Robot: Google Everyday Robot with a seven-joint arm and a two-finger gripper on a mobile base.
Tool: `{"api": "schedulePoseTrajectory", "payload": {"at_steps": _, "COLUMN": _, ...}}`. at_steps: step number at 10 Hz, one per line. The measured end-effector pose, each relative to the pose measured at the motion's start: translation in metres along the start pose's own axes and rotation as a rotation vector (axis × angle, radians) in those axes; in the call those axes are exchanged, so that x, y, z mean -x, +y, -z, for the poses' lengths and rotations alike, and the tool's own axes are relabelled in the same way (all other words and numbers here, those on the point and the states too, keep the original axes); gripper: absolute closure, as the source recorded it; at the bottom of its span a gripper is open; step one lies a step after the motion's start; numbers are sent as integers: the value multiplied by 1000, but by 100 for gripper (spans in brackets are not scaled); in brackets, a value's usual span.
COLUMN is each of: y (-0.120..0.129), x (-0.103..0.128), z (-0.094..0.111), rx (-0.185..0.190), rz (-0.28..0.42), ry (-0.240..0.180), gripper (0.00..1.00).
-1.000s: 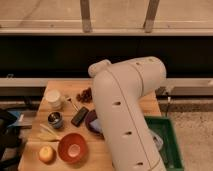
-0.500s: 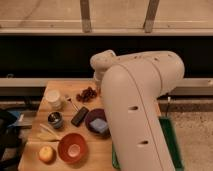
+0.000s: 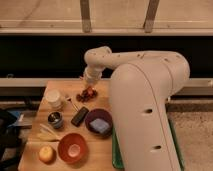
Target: Place pepper in paper cup
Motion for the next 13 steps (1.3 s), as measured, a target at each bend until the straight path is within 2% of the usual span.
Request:
{"api": "schedulePoseTrajectory", "payload": {"at_steps": 4, "y": 85, "x": 0, "z": 24, "rx": 181, "rz": 220, "ry": -37, "gripper": 87}}
{"api": "schedulePoseTrajectory", "payload": {"at_steps": 6, "y": 119, "x": -3, "z": 32, "rx": 222, "rz": 318, "ry": -37, "gripper": 87}}
{"api": "schedulePoseTrajectory", "payload": {"at_steps": 10, "y": 119, "x": -4, "z": 34, "rx": 221, "rz": 320, "ry": -38, "gripper": 87}}
{"api": "schedulePoseTrajectory", "payload": {"at_steps": 13, "y": 116, "x": -4, "z": 26, "rx": 214, "rz": 324, "ry": -51, "gripper": 87}}
